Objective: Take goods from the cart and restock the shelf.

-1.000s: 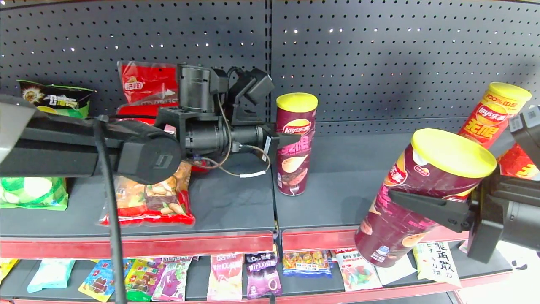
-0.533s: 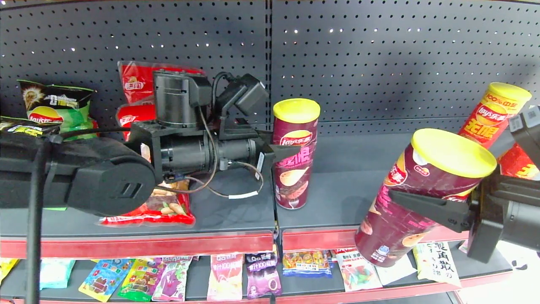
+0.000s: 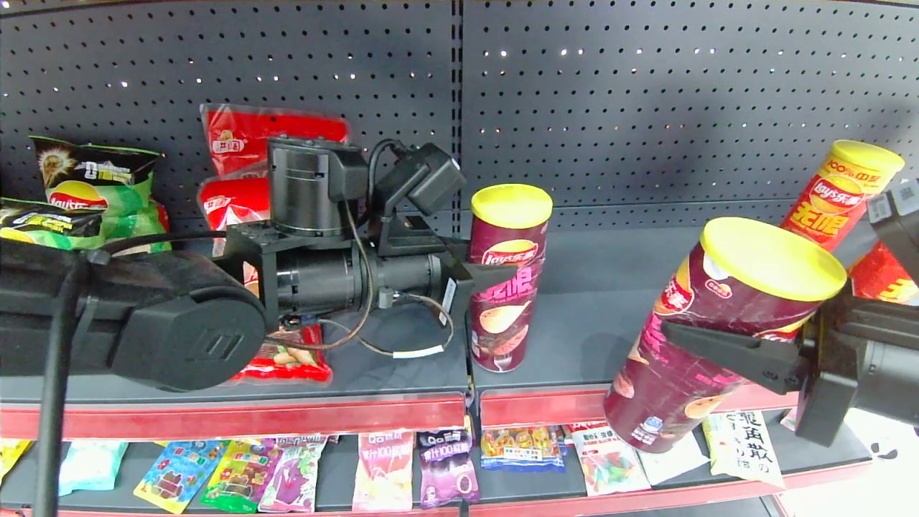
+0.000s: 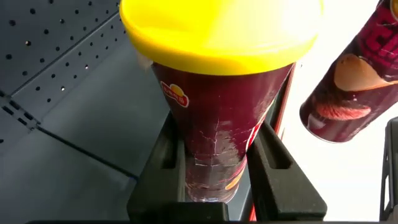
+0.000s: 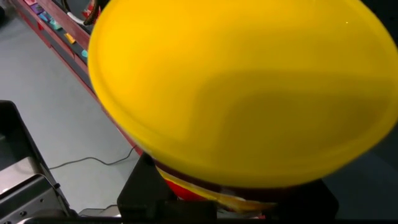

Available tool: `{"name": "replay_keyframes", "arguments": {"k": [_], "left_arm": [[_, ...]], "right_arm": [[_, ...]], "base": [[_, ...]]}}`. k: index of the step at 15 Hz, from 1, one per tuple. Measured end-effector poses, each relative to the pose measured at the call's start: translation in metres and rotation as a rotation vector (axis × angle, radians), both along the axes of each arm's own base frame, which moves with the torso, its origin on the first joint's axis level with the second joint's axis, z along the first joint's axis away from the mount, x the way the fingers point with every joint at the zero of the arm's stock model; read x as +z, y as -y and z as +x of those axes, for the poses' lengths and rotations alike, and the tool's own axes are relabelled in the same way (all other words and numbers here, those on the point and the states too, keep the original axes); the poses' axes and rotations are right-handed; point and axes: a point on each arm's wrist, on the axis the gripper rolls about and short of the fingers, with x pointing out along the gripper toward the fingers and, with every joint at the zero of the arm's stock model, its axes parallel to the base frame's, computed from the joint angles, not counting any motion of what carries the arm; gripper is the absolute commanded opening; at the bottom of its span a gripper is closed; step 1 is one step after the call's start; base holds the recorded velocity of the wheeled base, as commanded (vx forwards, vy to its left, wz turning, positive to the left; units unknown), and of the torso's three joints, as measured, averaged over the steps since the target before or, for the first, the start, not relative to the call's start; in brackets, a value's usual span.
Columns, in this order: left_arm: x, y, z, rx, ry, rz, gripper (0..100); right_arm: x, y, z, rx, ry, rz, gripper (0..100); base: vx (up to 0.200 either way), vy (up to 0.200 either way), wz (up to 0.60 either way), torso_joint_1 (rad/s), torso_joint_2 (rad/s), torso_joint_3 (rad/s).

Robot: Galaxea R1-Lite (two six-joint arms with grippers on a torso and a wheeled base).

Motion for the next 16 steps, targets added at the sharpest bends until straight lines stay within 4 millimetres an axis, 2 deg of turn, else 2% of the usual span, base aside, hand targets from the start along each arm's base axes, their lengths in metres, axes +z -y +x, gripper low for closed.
{"name": "replay_keyframes", "arguments": {"k": [9, 10, 16], "left_arm": [[-0.005, -0.002, -0.011, -0.005, -0.016, 0.016, 0], [-0.006, -0.003, -0.012, -0.004, -0.019, 0.018, 100], [-0.01, -0.005, -0.016, -0.005, -0.018, 0.016, 100]], "right_arm": [[0.0, 0.0, 0.001, 0.0, -0.002, -0.001, 0], [-0.001, -0.001, 0.001, 0.001, -0.003, -0.002, 0], [0.001, -0.001, 0.003, -0.002, 0.0, 0.001, 0]], "base": [[0.0, 0.0, 0.0, 0.0, 0.0, 0.0], [0.0, 0.0, 0.0, 0.0, 0.0, 0.0], [0.0, 0.0, 0.0, 0.0, 0.0, 0.0]]}}
